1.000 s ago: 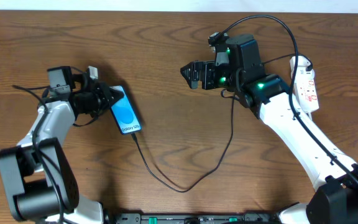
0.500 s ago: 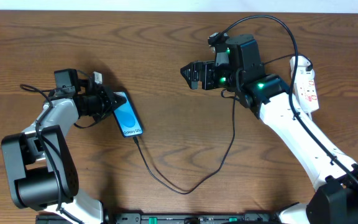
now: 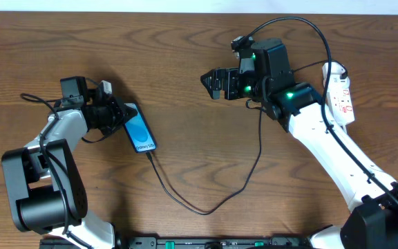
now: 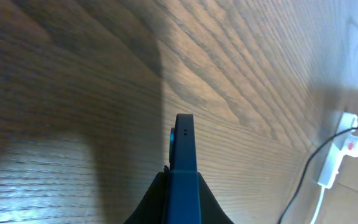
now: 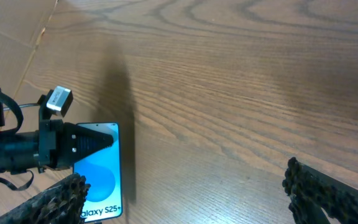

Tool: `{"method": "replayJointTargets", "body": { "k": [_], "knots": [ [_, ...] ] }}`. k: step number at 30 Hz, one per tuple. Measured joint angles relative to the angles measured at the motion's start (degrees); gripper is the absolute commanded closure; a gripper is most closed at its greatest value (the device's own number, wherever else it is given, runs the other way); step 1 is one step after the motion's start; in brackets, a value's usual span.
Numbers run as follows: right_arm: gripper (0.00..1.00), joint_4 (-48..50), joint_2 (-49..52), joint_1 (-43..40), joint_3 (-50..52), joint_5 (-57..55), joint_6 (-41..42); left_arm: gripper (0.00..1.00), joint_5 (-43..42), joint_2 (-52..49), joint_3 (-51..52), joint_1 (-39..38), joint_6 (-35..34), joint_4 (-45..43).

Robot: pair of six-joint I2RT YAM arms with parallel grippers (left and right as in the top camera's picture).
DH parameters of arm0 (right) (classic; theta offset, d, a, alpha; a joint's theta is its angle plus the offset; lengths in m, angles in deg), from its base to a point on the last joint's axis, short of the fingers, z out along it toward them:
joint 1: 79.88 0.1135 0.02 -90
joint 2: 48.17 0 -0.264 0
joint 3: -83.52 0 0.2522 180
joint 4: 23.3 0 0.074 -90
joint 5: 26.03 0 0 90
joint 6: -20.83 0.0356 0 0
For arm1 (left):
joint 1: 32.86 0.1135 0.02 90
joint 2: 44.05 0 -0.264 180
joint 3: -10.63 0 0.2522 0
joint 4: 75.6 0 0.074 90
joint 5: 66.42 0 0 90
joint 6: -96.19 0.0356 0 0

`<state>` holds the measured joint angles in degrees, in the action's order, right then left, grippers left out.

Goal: Plug charger to phone and switch on socket

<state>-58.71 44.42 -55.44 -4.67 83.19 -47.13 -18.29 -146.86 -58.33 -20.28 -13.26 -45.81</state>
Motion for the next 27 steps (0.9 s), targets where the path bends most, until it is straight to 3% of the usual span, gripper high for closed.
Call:
{"method": "replayJointTargets", "body": {
  "k": [27],
  "knots": [
    [0.01,0.0,0.0,0.1,0.0,0.0,-0.2,0.93,8.3,0.0,0.0,0.0,0.0,0.1]
  ]
}}
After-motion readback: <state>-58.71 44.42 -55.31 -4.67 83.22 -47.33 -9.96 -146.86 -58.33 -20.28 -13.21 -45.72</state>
